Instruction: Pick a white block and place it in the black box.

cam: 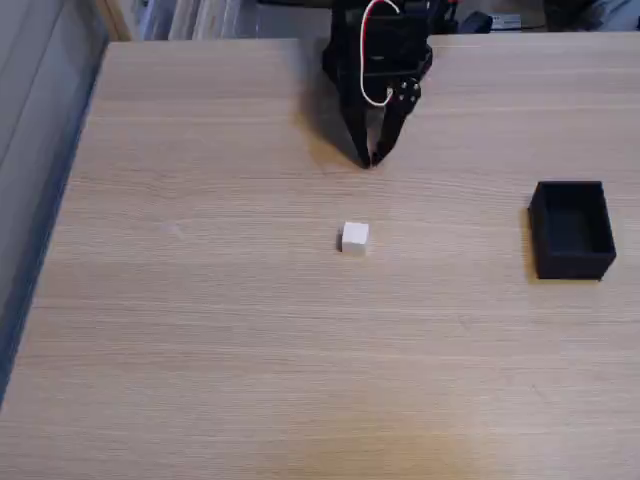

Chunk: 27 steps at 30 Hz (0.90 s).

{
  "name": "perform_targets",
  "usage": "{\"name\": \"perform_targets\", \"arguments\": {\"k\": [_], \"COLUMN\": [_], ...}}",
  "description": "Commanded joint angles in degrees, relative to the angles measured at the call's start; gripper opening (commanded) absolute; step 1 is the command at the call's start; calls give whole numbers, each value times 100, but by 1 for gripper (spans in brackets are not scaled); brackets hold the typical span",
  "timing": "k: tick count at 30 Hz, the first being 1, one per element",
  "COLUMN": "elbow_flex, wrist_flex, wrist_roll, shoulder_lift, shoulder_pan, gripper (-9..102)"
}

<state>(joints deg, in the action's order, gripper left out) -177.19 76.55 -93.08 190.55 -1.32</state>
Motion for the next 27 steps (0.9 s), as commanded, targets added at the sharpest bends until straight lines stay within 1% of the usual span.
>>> {"name": "perform_targets", "arguments": {"k": [1, 14, 20, 24, 27], "elbow_flex": [-88, -88, -70, 0, 114], "wrist_flex": [53, 44, -18, -176, -519], "wrist_roll": [-44, -97, -360, -712, -721], "shoulder_lift": [35, 35, 35, -70, -246], "shoulder_pan": [18, 97, -141, -193, -176], "gripper": [0, 0, 0, 0, 0]}}
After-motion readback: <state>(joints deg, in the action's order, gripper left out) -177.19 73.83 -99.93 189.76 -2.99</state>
